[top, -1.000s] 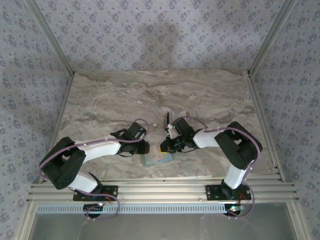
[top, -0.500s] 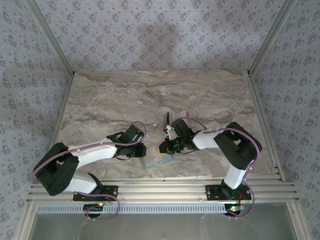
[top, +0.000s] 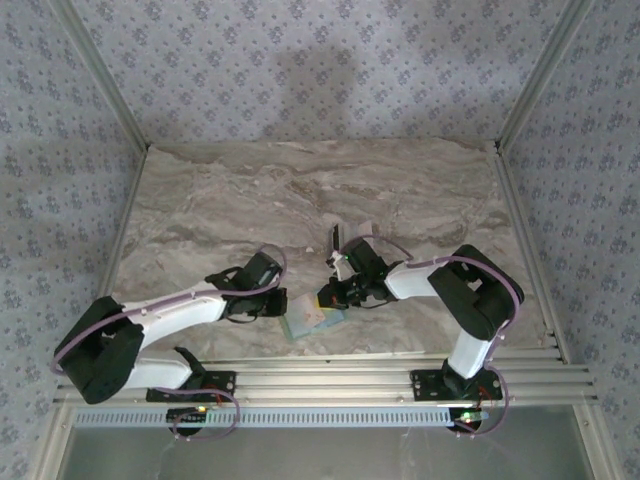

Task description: Put the credit cards into the card holder

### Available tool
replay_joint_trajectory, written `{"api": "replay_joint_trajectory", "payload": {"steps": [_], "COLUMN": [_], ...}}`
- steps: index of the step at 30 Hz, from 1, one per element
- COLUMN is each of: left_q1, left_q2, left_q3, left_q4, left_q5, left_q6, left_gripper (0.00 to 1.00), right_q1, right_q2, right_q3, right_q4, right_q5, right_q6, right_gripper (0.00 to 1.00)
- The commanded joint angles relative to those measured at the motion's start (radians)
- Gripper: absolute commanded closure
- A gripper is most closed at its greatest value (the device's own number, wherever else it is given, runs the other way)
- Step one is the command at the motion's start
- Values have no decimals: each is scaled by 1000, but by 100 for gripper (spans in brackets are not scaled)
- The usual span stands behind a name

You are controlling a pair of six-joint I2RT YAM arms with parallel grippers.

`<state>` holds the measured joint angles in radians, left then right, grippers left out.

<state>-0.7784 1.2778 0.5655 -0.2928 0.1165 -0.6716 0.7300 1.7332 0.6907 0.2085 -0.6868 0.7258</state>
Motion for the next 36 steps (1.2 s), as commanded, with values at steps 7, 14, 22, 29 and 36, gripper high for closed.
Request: {"api": "replay_joint_trajectory", "payload": {"steps": [7, 14, 22, 29, 36], "left_q1": [-20, -19, -50, -86, -95], "left_q2": [-115, -111, -54, -30, 13], "left_q3": [-12, -14, -49, -79, -85], "left_q4": [-75, -89, -33, -16, 8], "left_q5": [9, 17, 89, 87, 70], "left_q6": [7, 7, -7, -23, -28], "left_gripper": [82, 75, 100, 100, 100], "right_q1": [10, 3, -6, 0, 17], "right_q2": [-3, -2, -4, -3, 4], "right_q3": [9, 12, 8, 11, 23], "right_q4": [-13, -16, -13, -3, 3], "right_q5": [35, 30, 29, 24, 3], "right_q6": [-5, -5, 1, 6, 6], "right_gripper": [100, 100, 100, 100, 100]}}
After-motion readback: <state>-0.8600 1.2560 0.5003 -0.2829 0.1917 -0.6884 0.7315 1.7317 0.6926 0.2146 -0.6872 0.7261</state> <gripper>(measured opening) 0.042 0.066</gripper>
